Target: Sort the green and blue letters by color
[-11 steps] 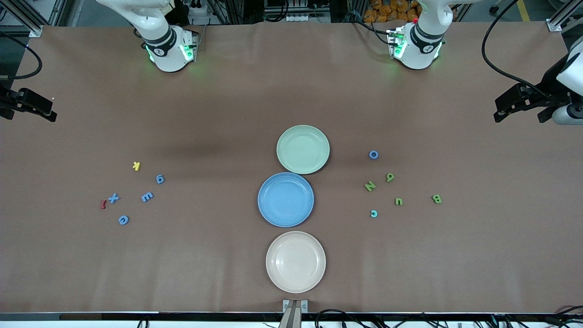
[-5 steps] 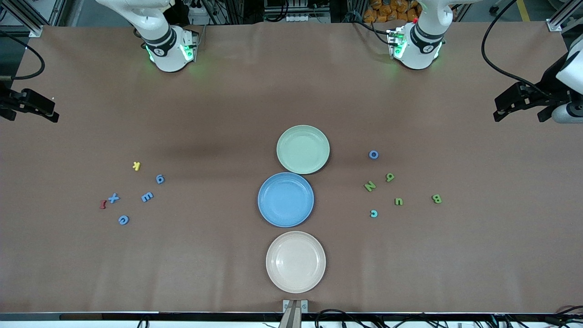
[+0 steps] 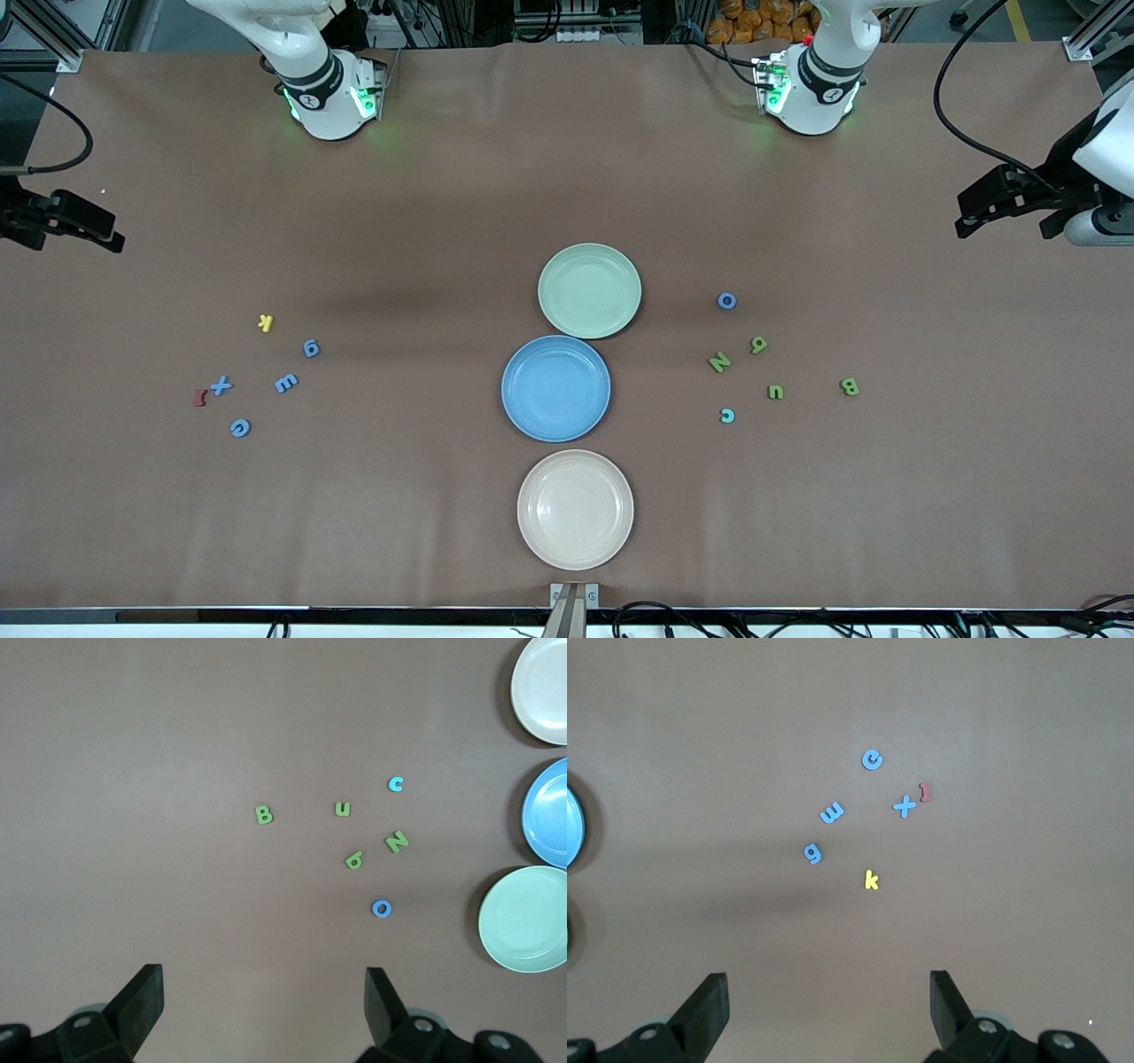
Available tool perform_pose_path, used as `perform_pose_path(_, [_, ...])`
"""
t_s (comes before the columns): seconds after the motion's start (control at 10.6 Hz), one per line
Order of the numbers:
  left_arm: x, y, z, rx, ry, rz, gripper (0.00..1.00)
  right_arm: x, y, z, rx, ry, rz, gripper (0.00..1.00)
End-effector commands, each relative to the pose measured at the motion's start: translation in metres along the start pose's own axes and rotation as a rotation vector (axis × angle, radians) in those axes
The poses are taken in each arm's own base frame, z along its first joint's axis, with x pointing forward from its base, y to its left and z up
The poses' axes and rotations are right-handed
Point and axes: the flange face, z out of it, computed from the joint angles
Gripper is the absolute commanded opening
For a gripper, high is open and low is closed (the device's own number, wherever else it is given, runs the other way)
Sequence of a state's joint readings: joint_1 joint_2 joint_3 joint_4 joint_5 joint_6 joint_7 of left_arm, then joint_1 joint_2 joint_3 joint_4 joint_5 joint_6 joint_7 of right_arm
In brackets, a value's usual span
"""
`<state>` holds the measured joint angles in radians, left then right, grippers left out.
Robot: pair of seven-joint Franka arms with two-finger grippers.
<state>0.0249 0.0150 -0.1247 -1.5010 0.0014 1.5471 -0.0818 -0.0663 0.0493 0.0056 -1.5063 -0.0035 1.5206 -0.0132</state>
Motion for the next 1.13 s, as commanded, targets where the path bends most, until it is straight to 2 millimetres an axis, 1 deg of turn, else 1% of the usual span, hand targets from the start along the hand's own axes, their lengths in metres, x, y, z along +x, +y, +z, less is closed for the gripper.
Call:
perform_pose_path(0.0, [-0.003,-0.001,-0.002,-0.021,-0.008,0.000,1.00,0.003,0.000,0.007,0.022,0.003,0.013,1.00])
perform_pose_path(0.09, [-0.003,-0.001,-0.001,-0.021,-0.010,0.000,1.00,0.003,-0.003,0.008,0.022,0.000,0.012,1.00])
perform_pose_path(0.38, [-0.001,0.000,0.006,-0.021,-0.023,0.005,1.00,0.002,-0.002,0.008,0.021,-0.003,0.013,1.00])
perform_pose_path(0.56, [-0.004,0.006,0.034,-0.019,-0.083,0.026,1.00,0.003,-0.003,0.008,0.021,0.000,0.010,1.00])
perform_pose_path(0.66, [-0.004,0.008,0.042,-0.022,-0.099,0.029,1.00,0.005,-0.004,0.010,0.021,-0.003,0.022,1.00])
perform_pose_path(0.75, [-0.005,0.010,0.047,-0.047,-0.108,0.027,1.00,0.009,-0.007,0.018,0.020,-0.016,0.064,1.00])
perform_pose_path(0.85, [-0.005,0.009,0.049,-0.053,-0.112,0.025,1.00,0.016,-0.016,0.027,0.019,-0.017,0.098,1.00])
perform_pose_path(1.03, [-0.005,0.009,0.050,-0.054,-0.112,0.025,1.00,0.029,-0.028,0.048,0.018,-0.016,0.148,1.00])
